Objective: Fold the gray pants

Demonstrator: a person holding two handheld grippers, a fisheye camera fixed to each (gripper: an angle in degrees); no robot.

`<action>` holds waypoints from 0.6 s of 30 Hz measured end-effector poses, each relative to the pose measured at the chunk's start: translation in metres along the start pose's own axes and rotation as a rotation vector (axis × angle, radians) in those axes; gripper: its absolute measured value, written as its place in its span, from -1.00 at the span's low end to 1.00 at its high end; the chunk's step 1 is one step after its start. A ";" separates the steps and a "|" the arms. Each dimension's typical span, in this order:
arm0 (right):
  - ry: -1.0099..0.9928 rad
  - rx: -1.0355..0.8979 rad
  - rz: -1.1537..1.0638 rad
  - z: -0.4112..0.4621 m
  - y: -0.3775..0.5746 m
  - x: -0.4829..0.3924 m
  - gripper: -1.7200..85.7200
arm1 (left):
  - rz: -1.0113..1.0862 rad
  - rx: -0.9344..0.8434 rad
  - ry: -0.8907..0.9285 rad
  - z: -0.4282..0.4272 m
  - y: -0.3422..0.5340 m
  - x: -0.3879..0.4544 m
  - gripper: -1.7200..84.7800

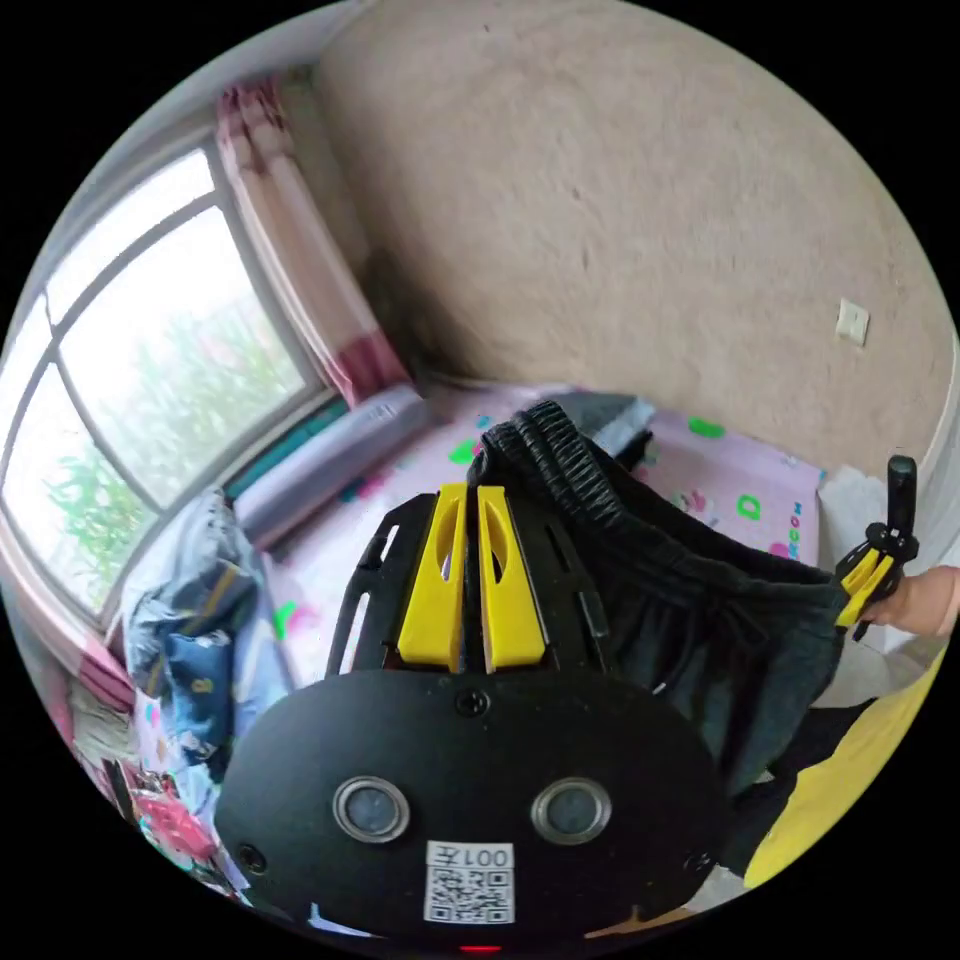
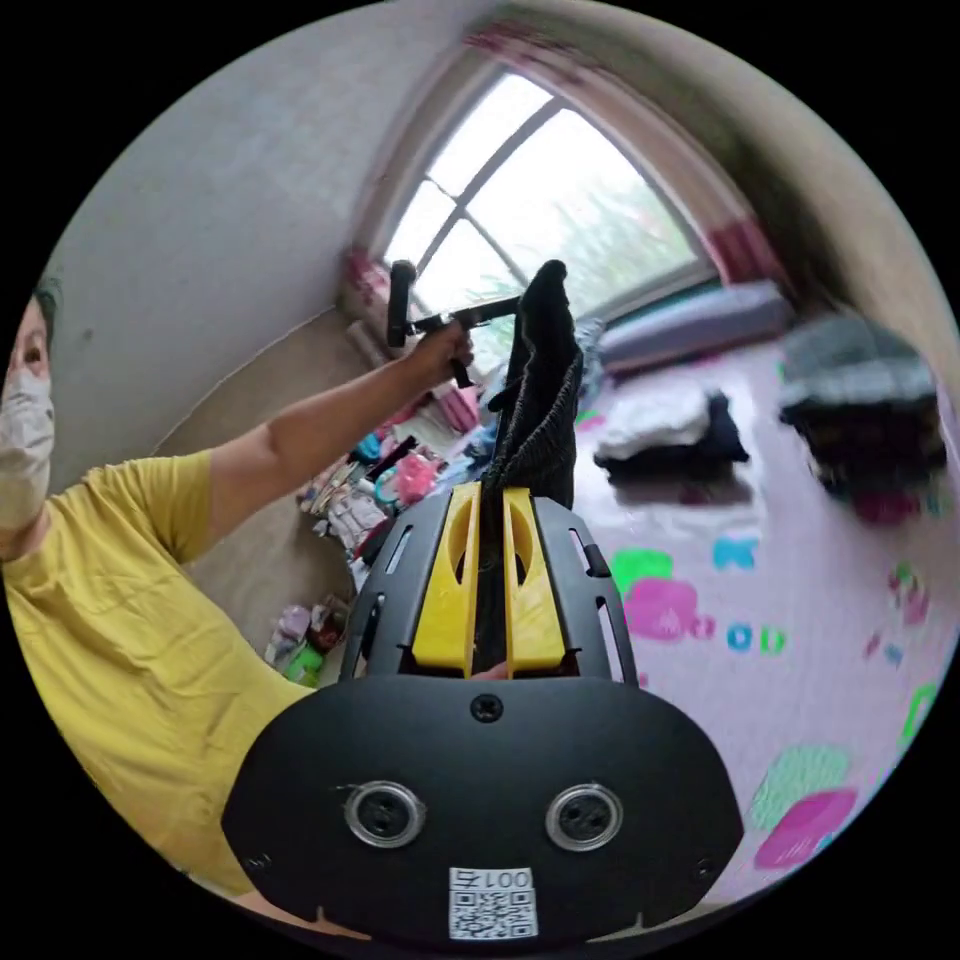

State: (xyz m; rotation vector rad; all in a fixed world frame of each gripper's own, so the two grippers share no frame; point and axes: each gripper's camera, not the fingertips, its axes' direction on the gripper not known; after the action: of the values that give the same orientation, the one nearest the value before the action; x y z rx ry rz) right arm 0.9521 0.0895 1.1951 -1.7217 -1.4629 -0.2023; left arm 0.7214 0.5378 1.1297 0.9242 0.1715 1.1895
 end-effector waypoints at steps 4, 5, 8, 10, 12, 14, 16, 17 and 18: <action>0.102 -0.054 0.275 -0.009 0.087 0.112 -0.95 | 0.096 -0.227 0.155 0.170 0.011 0.051 -0.99; 0.121 -0.063 0.344 -0.015 0.108 0.136 -0.95 | 0.114 -0.246 0.178 0.190 0.012 0.059 -0.99; 0.163 -0.025 0.493 -0.043 0.150 0.185 -0.94 | 0.179 -0.310 0.281 0.269 0.012 0.092 -0.99; 0.184 0.018 0.570 -0.062 0.169 0.209 -0.94 | 0.226 -0.351 0.346 0.316 0.008 0.109 -0.99; 0.194 0.049 0.623 -0.076 0.182 0.228 -0.94 | 0.259 -0.380 0.379 0.346 0.003 0.116 -0.99; 0.200 0.056 0.657 -0.083 0.192 0.246 -0.92 | 0.271 -0.408 0.403 0.372 -0.002 0.119 -0.98; 0.207 0.052 0.664 -0.081 0.195 0.255 -0.90 | 0.283 -0.478 0.459 0.405 -0.005 0.119 -0.97; 0.207 0.064 0.665 -0.079 0.197 0.259 -0.88 | 0.279 -0.501 0.477 0.413 -0.005 0.117 -0.97; 0.208 0.073 0.666 -0.079 0.197 0.261 -0.87 | 0.270 -0.535 0.509 0.425 -0.004 0.113 -0.97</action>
State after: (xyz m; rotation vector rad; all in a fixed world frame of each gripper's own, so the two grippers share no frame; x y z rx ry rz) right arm 1.2335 0.2362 1.3065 -1.9604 -0.6850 0.0309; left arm 1.0106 0.4099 1.4358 0.1662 0.1260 1.6063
